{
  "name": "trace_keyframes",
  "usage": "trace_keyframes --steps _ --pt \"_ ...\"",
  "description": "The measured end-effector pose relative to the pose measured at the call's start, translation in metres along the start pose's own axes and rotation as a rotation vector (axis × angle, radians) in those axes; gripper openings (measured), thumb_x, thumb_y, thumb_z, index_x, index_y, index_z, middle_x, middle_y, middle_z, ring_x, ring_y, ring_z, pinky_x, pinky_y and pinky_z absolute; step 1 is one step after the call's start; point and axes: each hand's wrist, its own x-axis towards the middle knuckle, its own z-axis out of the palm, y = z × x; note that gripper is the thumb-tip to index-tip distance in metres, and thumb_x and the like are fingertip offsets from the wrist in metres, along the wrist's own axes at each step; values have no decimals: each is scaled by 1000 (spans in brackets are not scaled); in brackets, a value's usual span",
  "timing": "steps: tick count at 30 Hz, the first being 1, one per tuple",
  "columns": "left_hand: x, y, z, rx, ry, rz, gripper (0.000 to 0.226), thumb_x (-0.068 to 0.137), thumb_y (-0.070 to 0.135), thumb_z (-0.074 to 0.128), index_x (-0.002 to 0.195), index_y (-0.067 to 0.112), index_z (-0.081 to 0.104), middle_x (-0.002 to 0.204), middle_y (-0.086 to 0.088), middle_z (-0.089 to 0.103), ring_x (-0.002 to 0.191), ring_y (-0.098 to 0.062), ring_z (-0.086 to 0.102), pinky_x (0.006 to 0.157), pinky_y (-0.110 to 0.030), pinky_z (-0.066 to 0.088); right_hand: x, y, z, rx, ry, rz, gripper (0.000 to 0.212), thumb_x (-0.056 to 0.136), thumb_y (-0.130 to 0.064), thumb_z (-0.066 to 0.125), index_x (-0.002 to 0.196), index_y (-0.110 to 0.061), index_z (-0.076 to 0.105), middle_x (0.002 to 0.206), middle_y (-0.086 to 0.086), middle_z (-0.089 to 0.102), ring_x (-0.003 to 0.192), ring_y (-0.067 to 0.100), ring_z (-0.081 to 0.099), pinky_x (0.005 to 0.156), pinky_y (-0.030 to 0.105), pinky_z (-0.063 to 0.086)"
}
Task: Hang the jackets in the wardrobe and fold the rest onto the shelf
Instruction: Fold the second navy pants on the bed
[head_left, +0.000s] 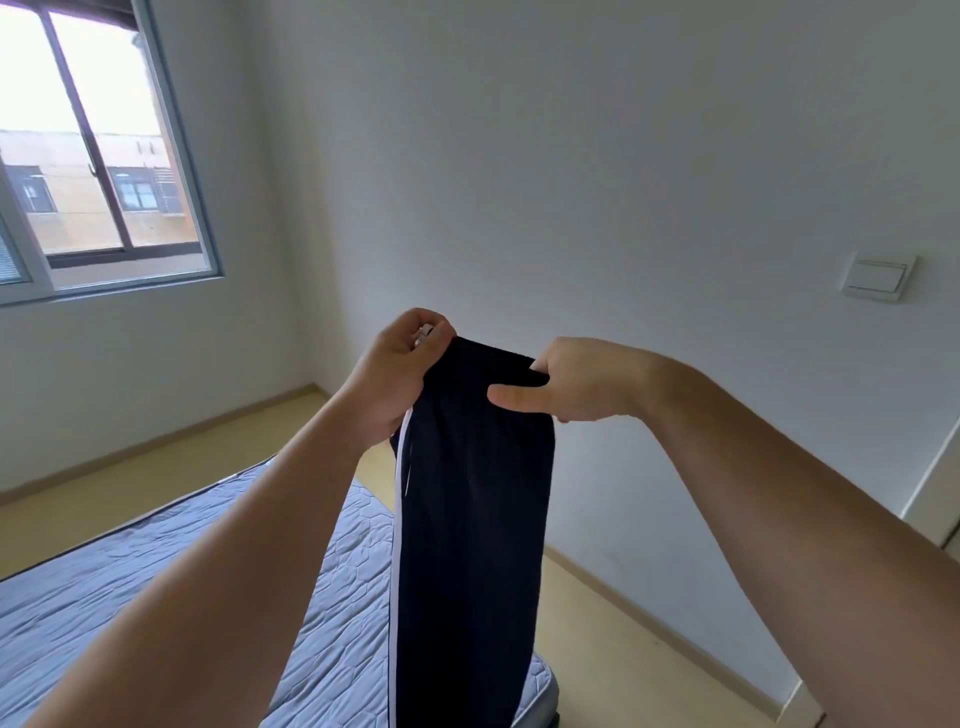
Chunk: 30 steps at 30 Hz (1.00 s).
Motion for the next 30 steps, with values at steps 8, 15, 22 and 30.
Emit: trace_keyframes --steps 8,15,22,30 --pt "-8 -13 -39 171 -144 -47 34 79 28 80 112 29 73 99 -4 74 88 -20 69 85 -34 59 24 -10 7 -225 106 31 75 62 -96 50 65 -21 61 61 -7 59 59 15 60 54 29 40" --pt "-3 -17 -74 295 -195 -179 45 62 50 83 94 19 75 91 -13 64 85 -26 54 81 -46 39 58 -9 10 248 -226 -119 37 79 -63 74 91 -29 81 91 -9 78 87 9 74 78 32 61" --pt "9 -25 -108 352 -194 -194 60 67 59 75 101 9 69 94 -24 66 86 -27 59 90 -53 51 108 -26 19 409 -305 -187 25 83 -45 79 89 -21 83 95 2 79 91 18 76 85 35 60" --pt "39 -46 -145 223 -200 -303 36 72 33 85 96 10 72 92 -11 65 87 -23 63 87 -42 48 168 -38 20 323 -444 -216 23 81 -47 80 86 -25 83 93 0 79 87 15 75 89 35 59"
